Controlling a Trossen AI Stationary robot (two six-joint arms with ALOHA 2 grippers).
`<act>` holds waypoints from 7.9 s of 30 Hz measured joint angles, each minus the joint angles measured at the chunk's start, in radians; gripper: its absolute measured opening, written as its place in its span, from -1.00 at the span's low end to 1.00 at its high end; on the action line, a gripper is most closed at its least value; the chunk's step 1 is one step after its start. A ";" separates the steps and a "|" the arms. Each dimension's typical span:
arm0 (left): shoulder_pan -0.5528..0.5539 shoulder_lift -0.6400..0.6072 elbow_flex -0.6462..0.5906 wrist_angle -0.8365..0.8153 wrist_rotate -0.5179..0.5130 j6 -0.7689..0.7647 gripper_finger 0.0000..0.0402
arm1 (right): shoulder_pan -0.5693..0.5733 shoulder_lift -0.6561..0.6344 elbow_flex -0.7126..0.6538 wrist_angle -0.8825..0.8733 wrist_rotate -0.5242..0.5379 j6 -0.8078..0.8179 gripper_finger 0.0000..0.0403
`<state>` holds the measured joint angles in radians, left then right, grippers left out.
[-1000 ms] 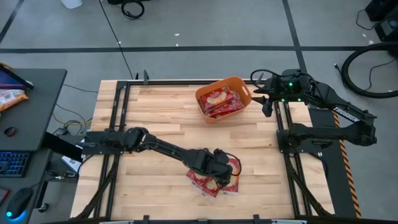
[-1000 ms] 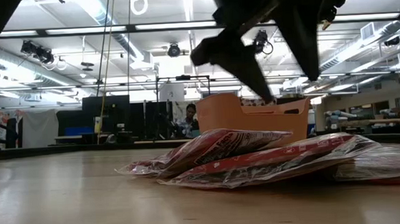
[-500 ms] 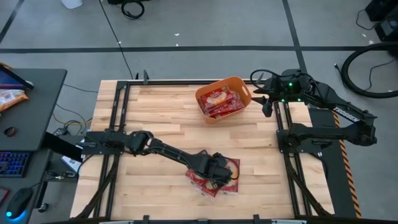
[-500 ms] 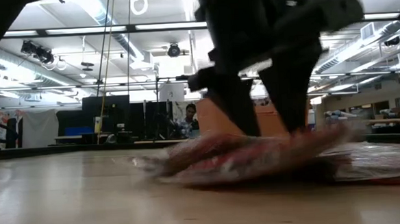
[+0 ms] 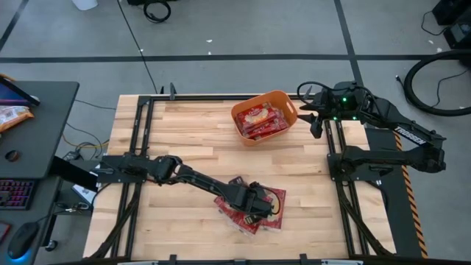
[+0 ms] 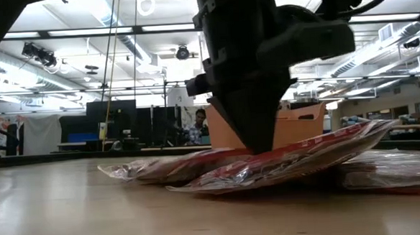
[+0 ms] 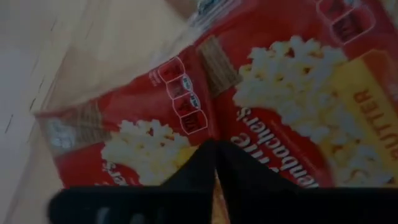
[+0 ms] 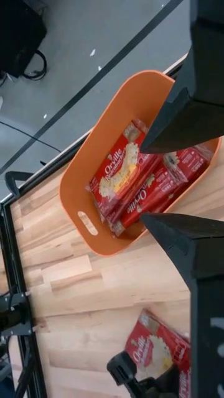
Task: Sort popcorn bags into baskets
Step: Put the red popcorn bag into the orange bin
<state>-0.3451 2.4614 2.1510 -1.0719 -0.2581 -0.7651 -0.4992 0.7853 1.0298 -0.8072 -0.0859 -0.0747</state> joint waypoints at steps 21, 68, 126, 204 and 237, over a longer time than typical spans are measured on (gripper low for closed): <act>0.153 -0.187 0.052 0.086 -0.065 0.124 -0.99 | 0.000 0.000 0.000 0.010 -0.012 -0.023 -0.16; 0.561 -0.204 -0.024 0.273 0.015 0.762 -0.49 | -0.001 -0.020 0.000 -0.002 0.011 0.109 -0.16; -0.079 -0.597 0.067 -0.363 -0.074 0.720 -0.94 | 1.093 0.812 0.002 0.498 0.189 0.087 -0.18; -0.139 -1.454 -1.001 0.315 -0.743 0.027 -0.94 | 0.508 0.396 0.051 0.232 0.511 -0.512 -0.98; -0.019 -1.454 -1.001 0.312 -0.661 0.149 -0.94 | 0.079 0.883 0.050 0.248 0.089 -0.711 -0.98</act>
<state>-0.3645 1.0077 1.1503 -0.7597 -0.9195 -0.6164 -0.4198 1.6680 1.0798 -0.5596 0.0031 -0.7853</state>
